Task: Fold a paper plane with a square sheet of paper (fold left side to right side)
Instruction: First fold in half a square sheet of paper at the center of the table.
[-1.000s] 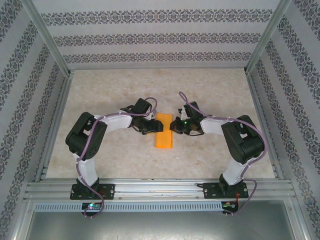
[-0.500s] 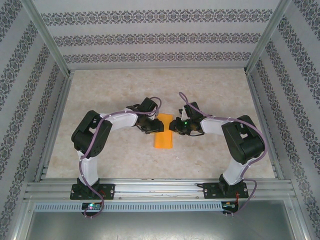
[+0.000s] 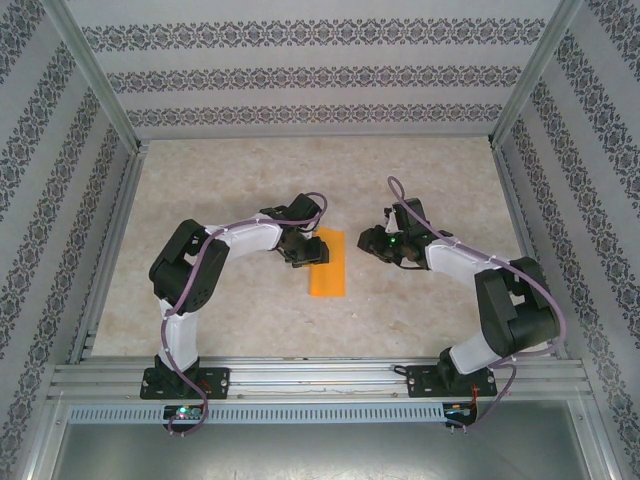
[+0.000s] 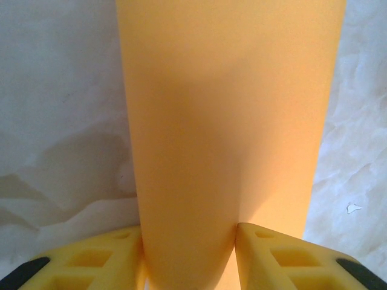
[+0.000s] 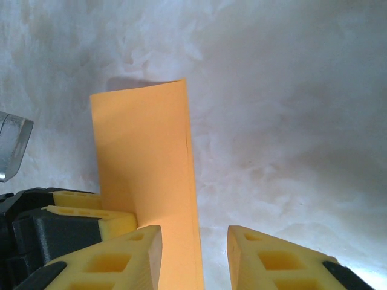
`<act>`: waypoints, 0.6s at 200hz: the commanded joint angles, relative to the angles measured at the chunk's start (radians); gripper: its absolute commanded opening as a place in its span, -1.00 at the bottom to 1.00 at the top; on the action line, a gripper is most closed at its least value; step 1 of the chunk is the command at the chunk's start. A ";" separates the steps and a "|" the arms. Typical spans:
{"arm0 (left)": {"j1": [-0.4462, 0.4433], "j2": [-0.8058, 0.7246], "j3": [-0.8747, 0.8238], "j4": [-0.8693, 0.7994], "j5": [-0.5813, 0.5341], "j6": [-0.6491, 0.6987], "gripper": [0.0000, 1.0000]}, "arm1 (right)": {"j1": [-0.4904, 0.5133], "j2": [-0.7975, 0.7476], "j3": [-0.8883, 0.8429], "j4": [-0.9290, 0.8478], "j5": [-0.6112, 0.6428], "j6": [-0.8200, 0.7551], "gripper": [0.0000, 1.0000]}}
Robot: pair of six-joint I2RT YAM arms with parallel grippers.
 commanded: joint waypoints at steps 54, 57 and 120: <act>-0.068 0.129 -0.012 -0.073 -0.001 -0.031 -0.09 | -0.018 -0.033 -0.033 -0.037 0.026 -0.032 -0.32; -0.070 0.130 -0.013 -0.073 -0.002 -0.031 -0.09 | -0.018 -0.033 -0.033 -0.036 0.026 -0.032 -0.32; -0.074 0.157 0.003 -0.095 0.003 -0.045 -0.07 | -0.018 -0.030 -0.033 -0.036 0.021 -0.034 -0.30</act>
